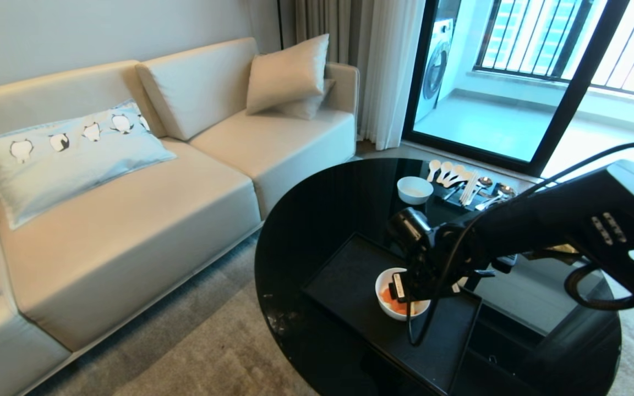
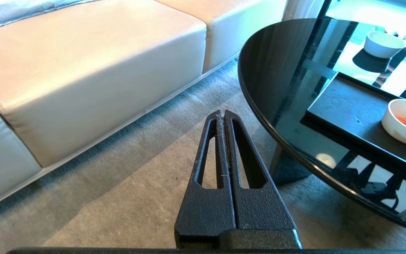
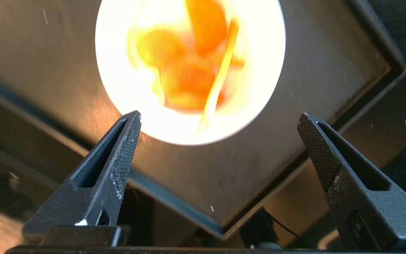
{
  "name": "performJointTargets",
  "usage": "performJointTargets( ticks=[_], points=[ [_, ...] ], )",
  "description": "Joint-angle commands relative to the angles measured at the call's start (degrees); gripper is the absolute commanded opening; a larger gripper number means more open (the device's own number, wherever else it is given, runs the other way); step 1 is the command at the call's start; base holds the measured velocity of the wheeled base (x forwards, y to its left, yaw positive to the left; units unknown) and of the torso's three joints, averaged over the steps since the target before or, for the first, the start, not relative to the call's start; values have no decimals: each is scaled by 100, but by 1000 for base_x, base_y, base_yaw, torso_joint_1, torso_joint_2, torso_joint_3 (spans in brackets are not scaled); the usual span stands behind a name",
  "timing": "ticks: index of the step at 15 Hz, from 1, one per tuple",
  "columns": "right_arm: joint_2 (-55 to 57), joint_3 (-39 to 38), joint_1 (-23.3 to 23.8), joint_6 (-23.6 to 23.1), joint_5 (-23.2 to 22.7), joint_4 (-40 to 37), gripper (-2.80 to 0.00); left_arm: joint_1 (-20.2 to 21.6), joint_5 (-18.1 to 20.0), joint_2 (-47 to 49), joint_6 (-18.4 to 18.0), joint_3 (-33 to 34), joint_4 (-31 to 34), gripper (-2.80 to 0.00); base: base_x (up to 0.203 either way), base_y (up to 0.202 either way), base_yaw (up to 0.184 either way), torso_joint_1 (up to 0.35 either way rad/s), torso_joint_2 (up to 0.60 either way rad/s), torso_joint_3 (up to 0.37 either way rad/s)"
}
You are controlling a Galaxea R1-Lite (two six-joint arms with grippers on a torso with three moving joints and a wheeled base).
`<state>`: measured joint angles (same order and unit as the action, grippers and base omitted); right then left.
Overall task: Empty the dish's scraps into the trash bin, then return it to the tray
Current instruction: Pick up the bowl with leftover food
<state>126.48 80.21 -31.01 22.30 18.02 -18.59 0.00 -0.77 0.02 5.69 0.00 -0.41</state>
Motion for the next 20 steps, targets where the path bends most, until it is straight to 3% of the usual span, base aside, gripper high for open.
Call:
performJointTargets(
  ticks=[1,4,10,20],
  points=[
    [144,339,128,77,17,-108,0,0,-2,-2,2,0,-2,-280,0,0,0,0,0,0],
    [336,724,359,190,24,-447,0,0,-2,-2,2,0,-2,-280,0,0,0,0,0,0],
    [539,741,789,195,35,-535,0,0,-2,-2,2,0,-2,-280,0,0,0,0,0,0],
    [861,733,801,283,35,-454,0,0,-2,-2,2,0,-2,-280,0,0,0,0,0,0]
  ],
)
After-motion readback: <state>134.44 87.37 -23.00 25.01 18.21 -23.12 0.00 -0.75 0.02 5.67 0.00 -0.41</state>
